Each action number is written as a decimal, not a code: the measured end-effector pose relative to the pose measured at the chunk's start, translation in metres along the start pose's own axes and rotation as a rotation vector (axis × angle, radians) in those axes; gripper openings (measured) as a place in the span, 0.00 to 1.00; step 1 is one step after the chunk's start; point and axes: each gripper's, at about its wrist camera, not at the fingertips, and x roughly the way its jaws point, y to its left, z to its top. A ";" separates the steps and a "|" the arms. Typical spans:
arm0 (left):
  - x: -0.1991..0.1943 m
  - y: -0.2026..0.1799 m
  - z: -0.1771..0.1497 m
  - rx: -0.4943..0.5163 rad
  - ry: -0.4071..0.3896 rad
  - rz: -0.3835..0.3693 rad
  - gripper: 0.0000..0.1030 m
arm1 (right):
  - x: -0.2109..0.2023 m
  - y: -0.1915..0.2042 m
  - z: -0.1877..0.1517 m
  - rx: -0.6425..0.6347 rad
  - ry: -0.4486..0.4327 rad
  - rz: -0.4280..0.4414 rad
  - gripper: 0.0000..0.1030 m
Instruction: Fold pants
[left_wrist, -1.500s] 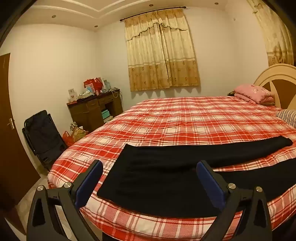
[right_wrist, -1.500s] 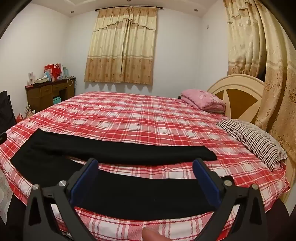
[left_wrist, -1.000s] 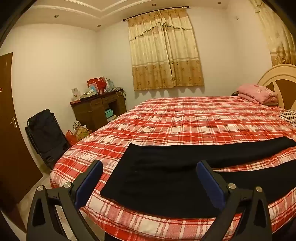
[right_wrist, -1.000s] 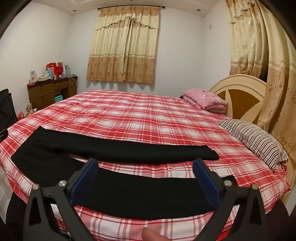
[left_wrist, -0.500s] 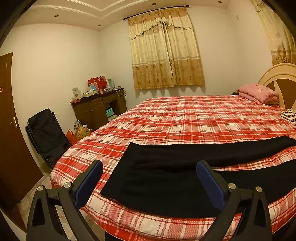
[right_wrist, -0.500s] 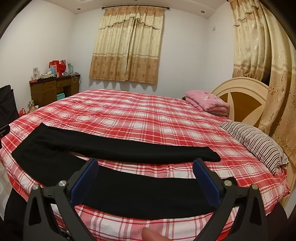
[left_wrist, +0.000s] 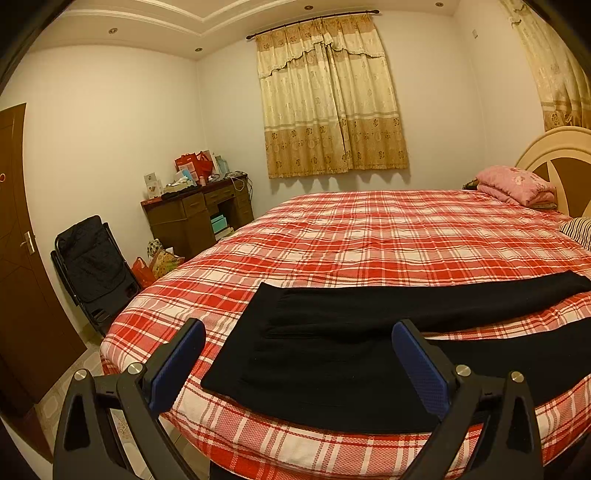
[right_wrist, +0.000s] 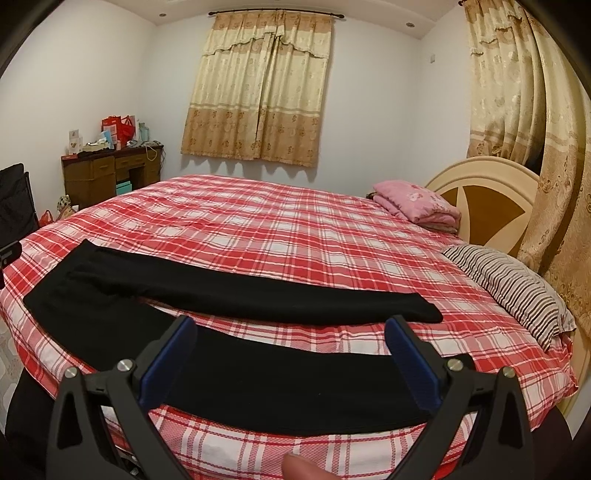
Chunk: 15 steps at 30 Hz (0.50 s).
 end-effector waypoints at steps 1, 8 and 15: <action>0.000 0.000 0.000 0.000 0.001 0.000 0.99 | 0.000 -0.001 0.001 0.001 0.001 0.001 1.00; 0.000 0.001 -0.001 -0.002 0.003 -0.001 0.99 | 0.001 0.000 0.001 -0.002 0.003 0.001 1.00; 0.002 0.001 -0.002 -0.004 0.006 0.000 0.99 | 0.001 0.003 0.000 -0.012 0.005 0.001 1.00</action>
